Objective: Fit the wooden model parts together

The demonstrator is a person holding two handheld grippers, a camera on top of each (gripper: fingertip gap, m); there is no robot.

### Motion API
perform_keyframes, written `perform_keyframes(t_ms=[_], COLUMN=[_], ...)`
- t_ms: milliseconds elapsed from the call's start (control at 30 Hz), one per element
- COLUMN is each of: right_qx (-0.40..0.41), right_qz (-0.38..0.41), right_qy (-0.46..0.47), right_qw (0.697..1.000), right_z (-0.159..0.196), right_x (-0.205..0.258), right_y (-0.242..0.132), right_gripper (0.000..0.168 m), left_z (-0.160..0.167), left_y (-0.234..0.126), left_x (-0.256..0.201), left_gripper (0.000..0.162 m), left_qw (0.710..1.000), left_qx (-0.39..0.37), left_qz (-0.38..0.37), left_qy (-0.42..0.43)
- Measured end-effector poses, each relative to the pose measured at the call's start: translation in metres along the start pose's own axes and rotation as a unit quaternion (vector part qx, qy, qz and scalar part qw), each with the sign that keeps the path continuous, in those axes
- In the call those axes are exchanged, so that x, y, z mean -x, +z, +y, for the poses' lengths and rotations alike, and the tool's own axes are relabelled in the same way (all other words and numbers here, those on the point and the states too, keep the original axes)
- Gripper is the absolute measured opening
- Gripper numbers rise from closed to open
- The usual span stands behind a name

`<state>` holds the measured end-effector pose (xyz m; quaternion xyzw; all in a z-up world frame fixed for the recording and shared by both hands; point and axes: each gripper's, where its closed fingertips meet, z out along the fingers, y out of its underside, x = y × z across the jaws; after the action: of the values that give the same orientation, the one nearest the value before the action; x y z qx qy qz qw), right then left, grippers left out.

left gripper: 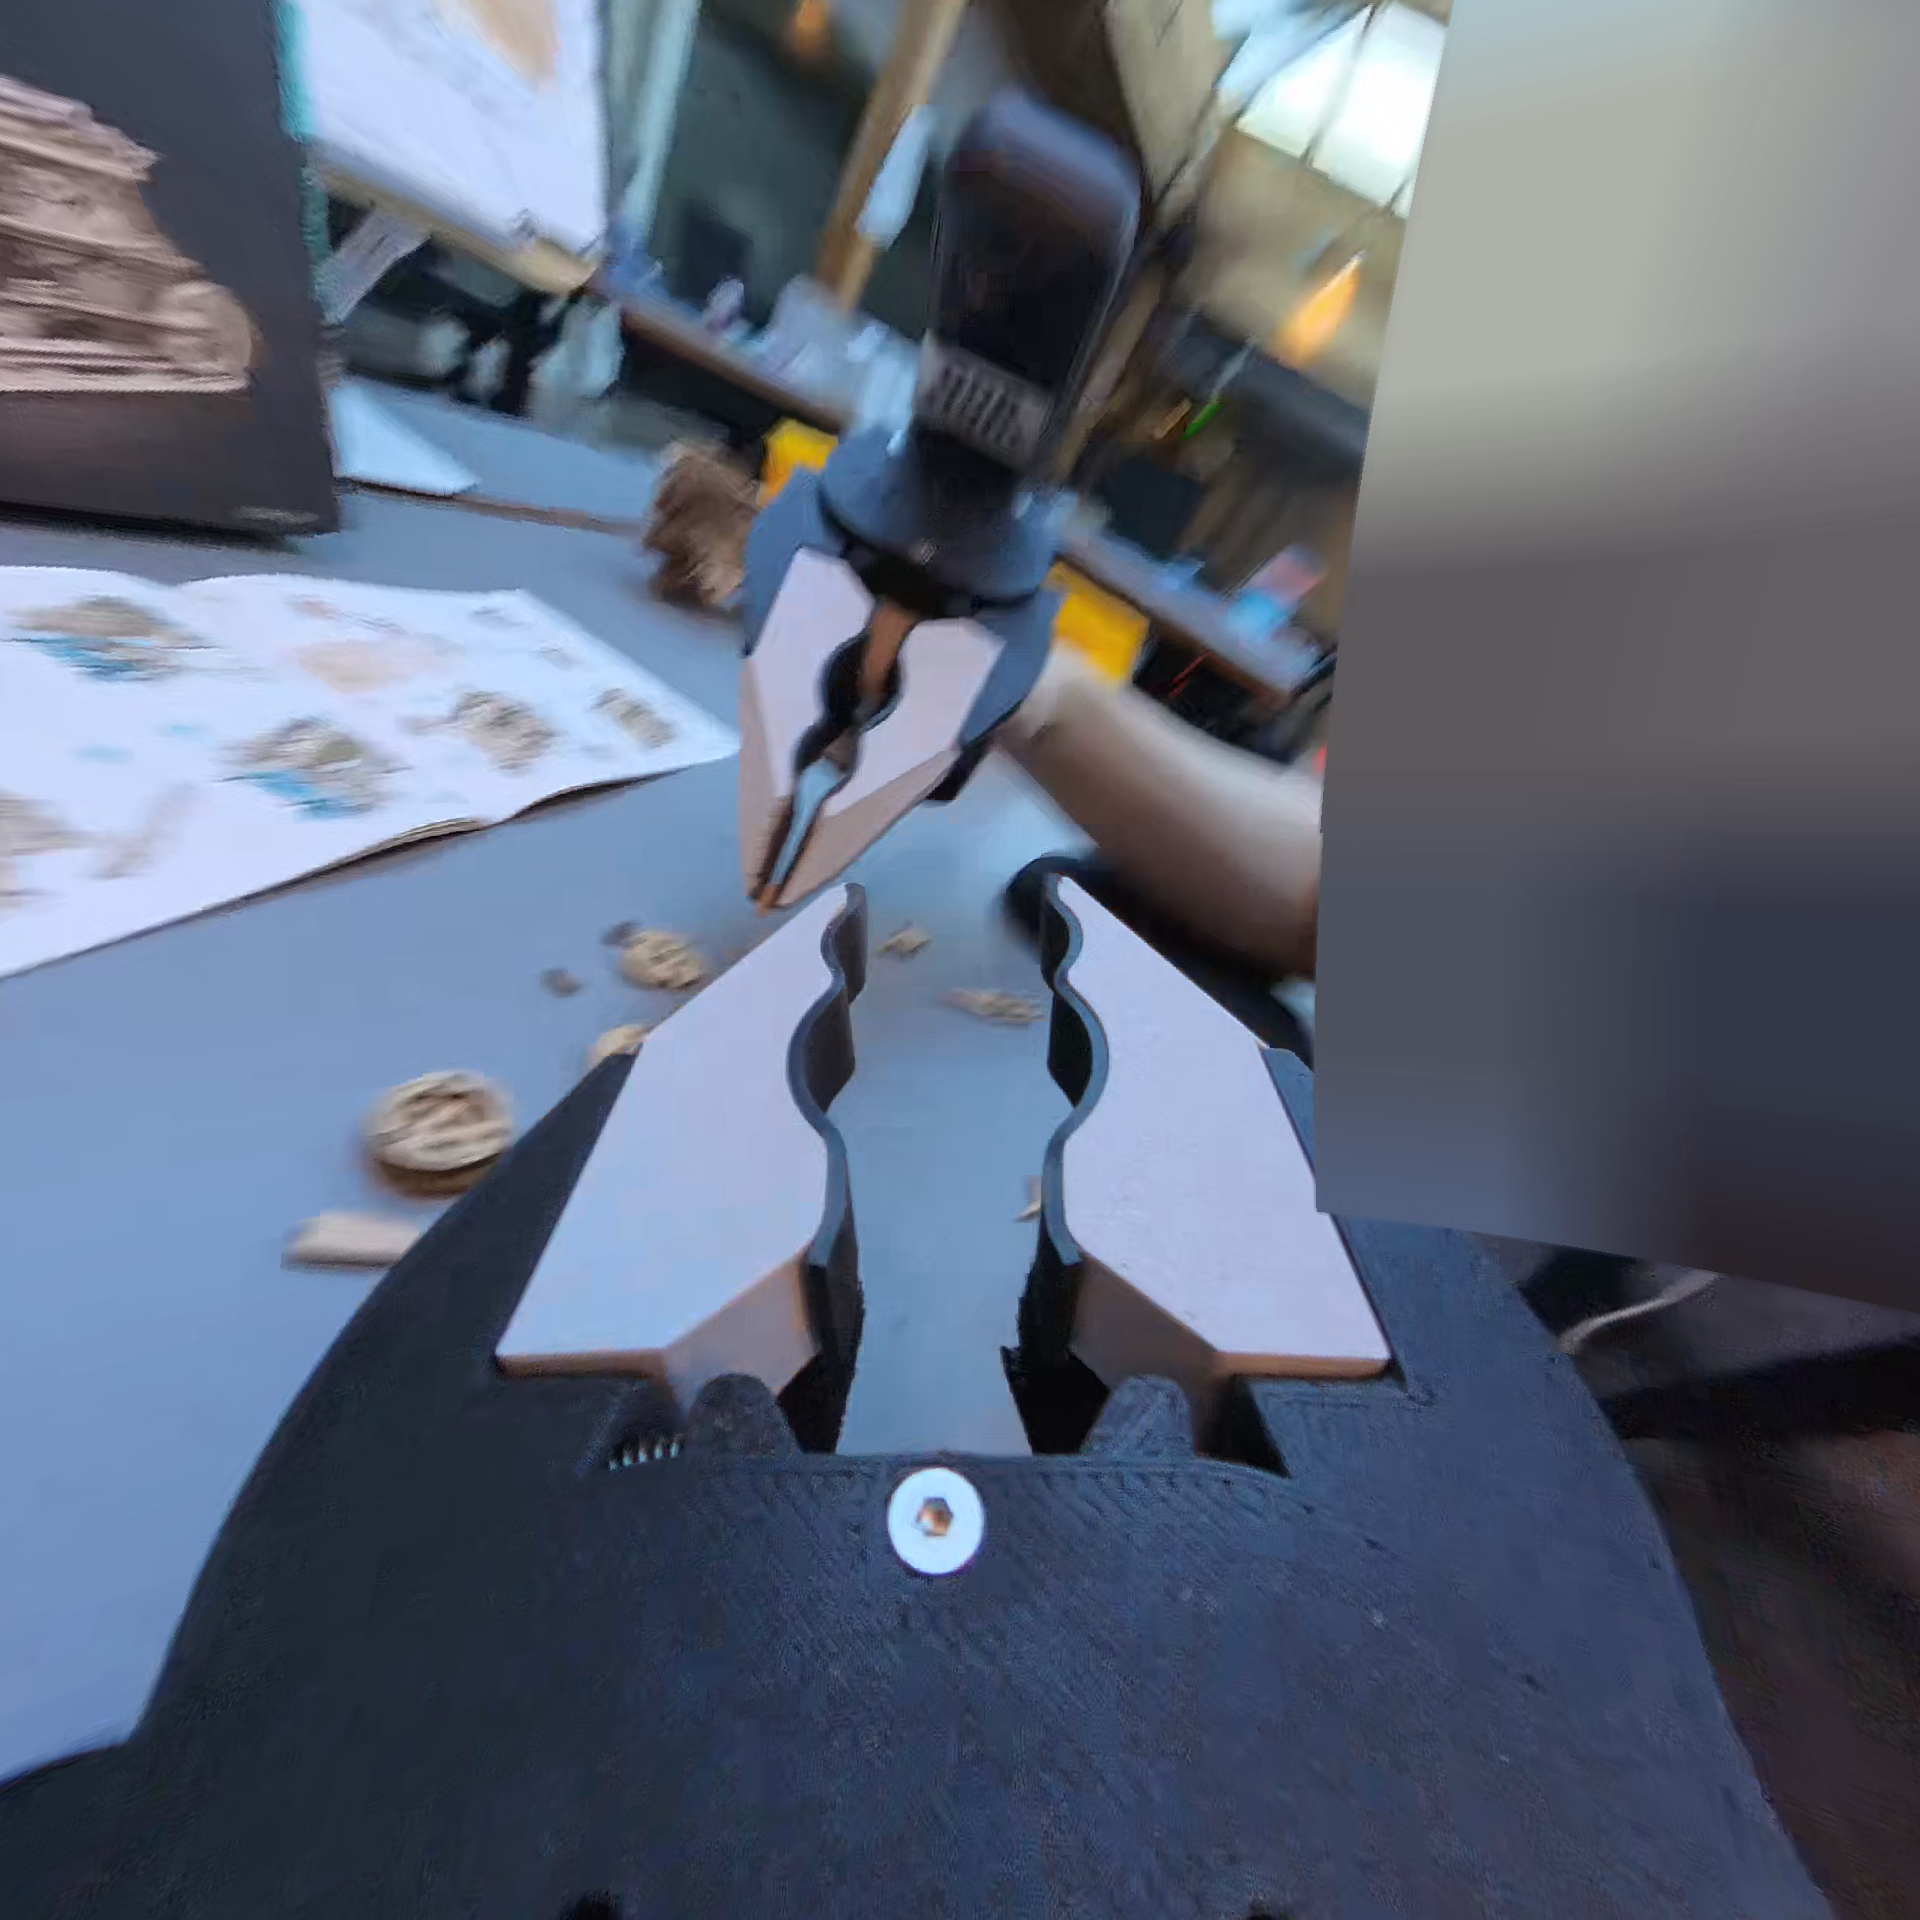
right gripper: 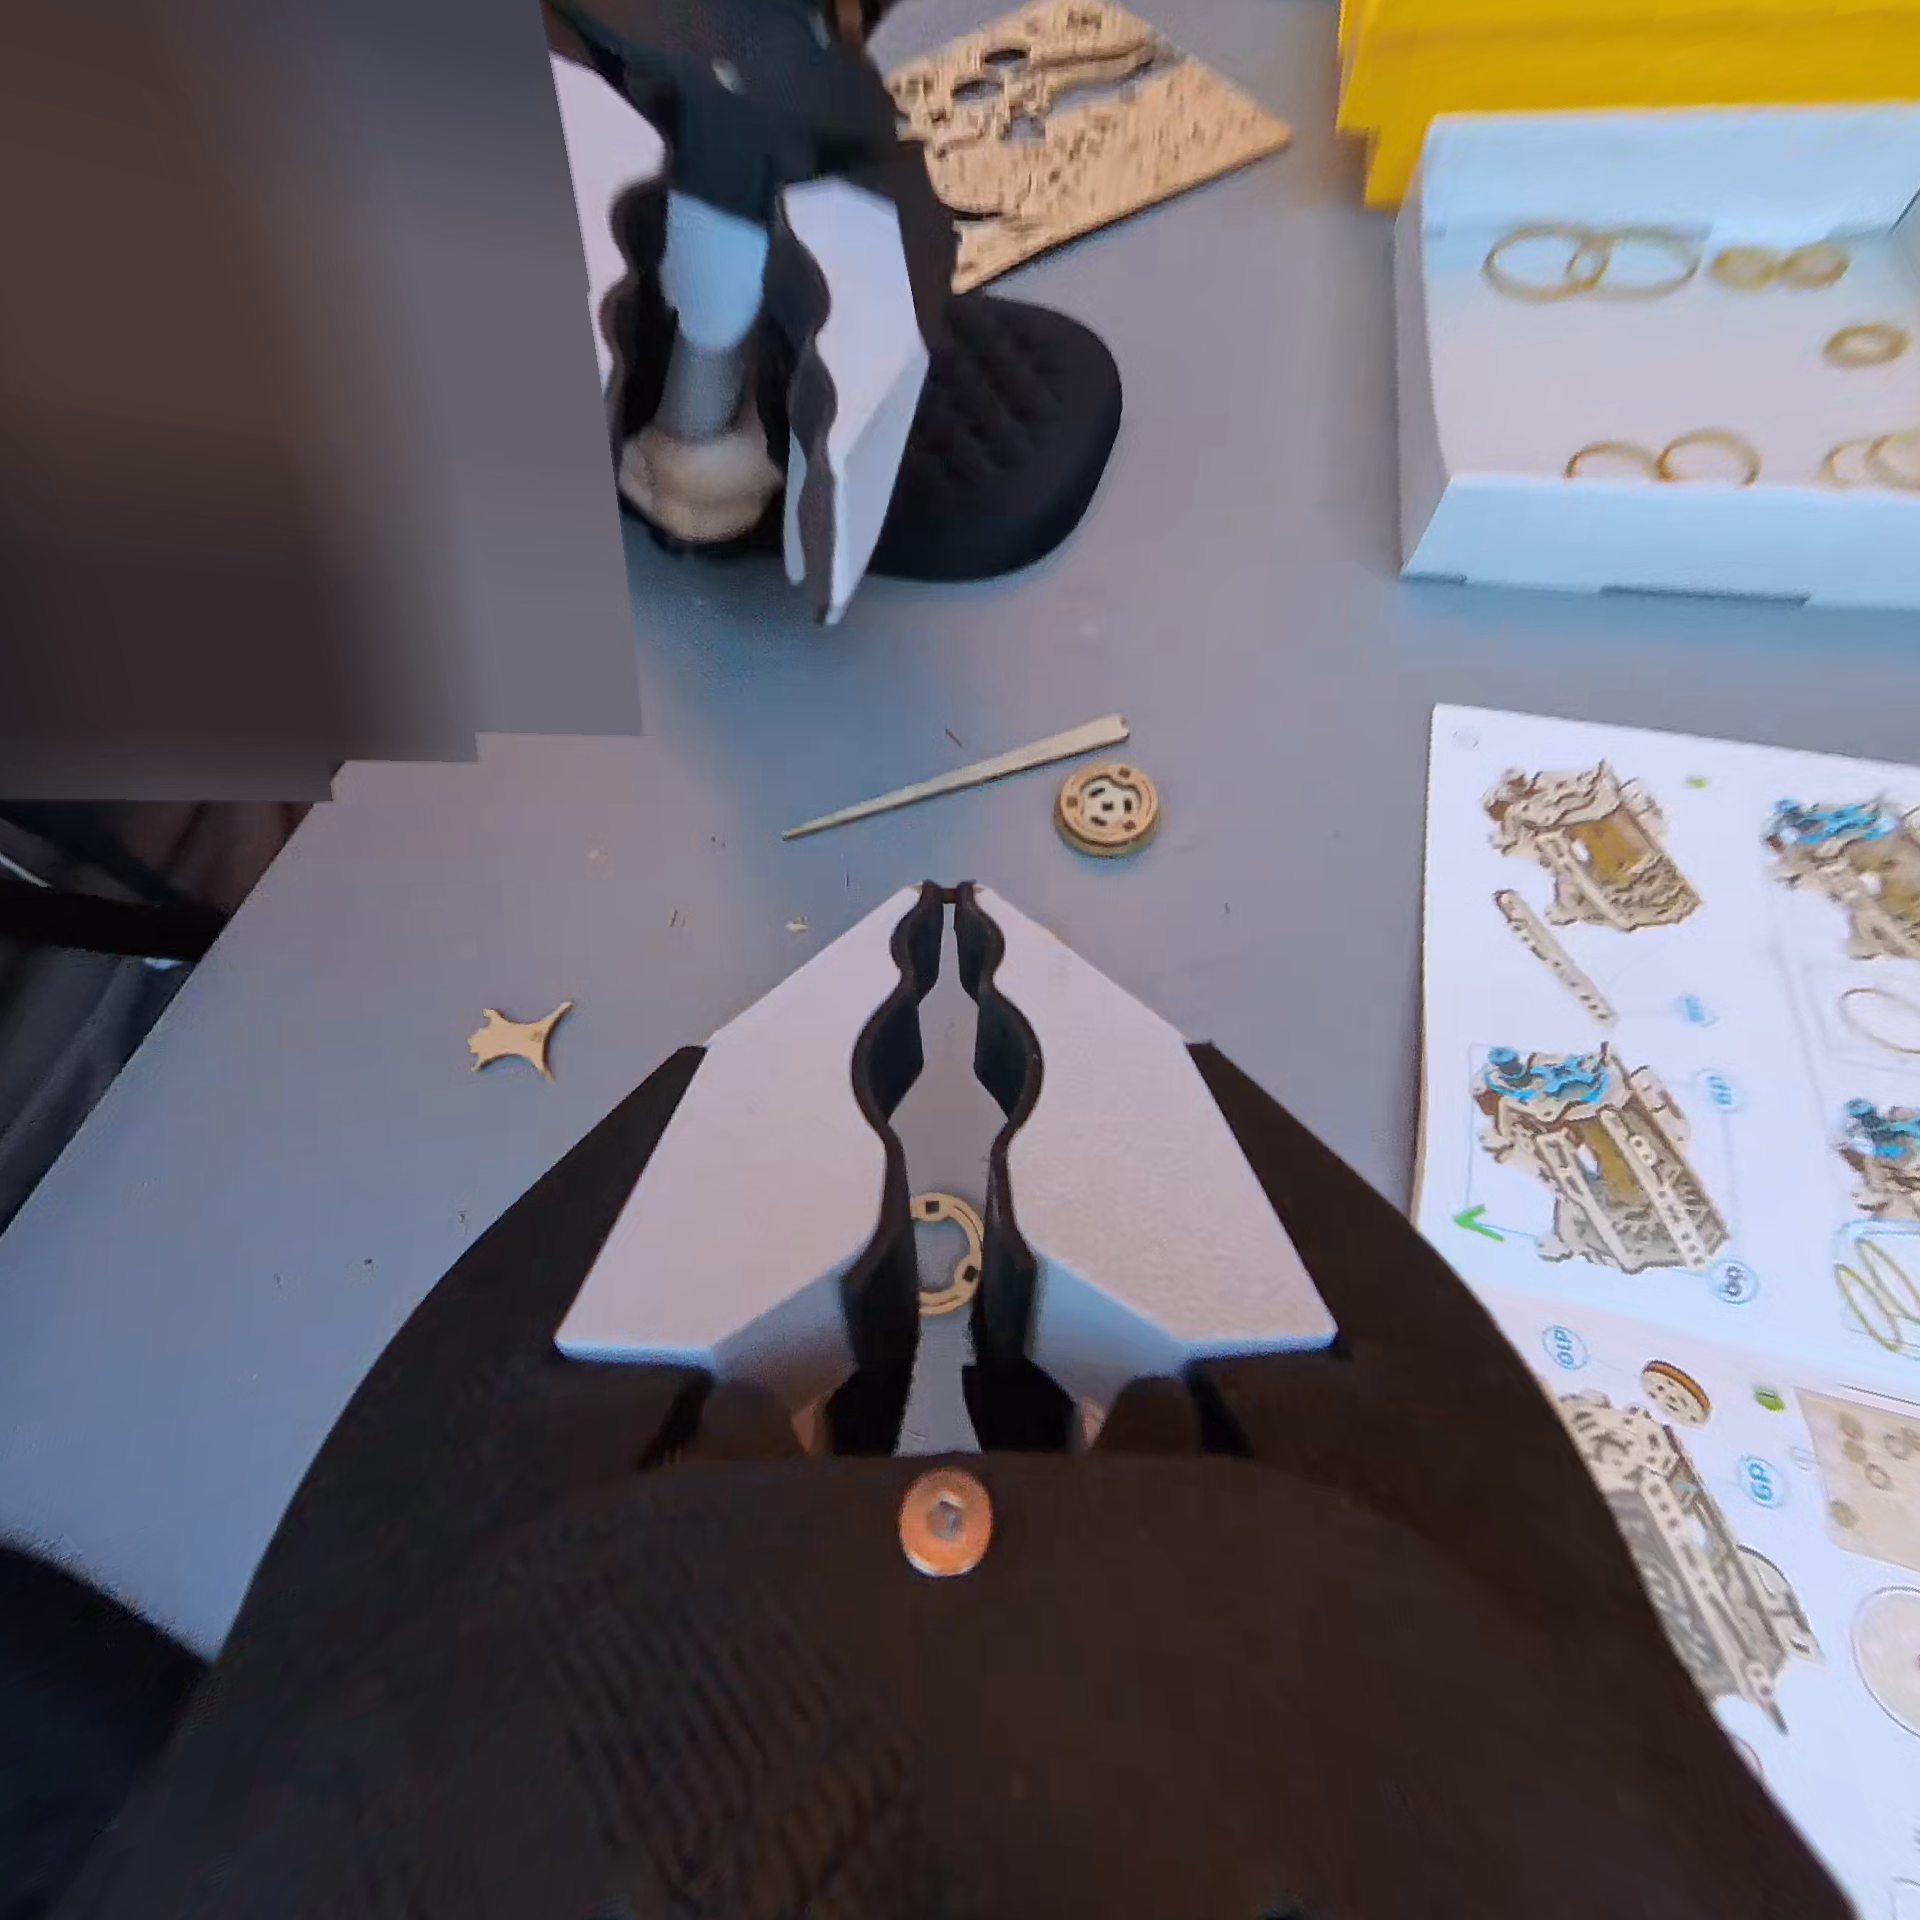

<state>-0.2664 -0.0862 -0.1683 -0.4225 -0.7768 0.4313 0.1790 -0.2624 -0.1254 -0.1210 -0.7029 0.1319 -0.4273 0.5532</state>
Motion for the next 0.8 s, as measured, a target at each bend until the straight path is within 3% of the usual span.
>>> perform_keyframes(t_ms=[67,133,233,400,567,800], right_qx=[0.048,0.088,0.125,0.139,0.142,0.156], right_qz=[-0.007,0.006,0.013,0.016,0.028,0.030], right_qy=[0.000,-0.006,0.022,0.043,0.041,0.036], right_qw=[0.999,0.996,0.992,0.989,0.989,0.987], right_z=[0.013,0.022,0.032,0.037,0.036,0.040], right_x=[-0.004,-0.009,-0.009,-0.003,-0.007,-0.007], right_y=[0.011,0.021,0.031,0.034,0.036,0.037], right_gripper=[0.001,0.001,0.001,0.001,0.001,0.001], left_z=[0.010,0.015,0.023,0.032,0.041,0.051], left_y=[-0.004,-0.013,-0.014,0.002,0.010,0.021], left_x=[0.018,0.040,0.053,0.060,0.066,0.078], left_gripper=[0.033,0.040,0.035,0.040,0.042,0.039], left_qw=[0.990,0.956,0.918,0.924,0.898,0.880], left_qx=[0.089,0.160,0.213,0.258,0.324,0.364], left_qz=[-0.078,-0.151,-0.142,-0.024,0.067,0.120], left_qy=[0.082,0.196,0.304,0.281,0.289,0.281])
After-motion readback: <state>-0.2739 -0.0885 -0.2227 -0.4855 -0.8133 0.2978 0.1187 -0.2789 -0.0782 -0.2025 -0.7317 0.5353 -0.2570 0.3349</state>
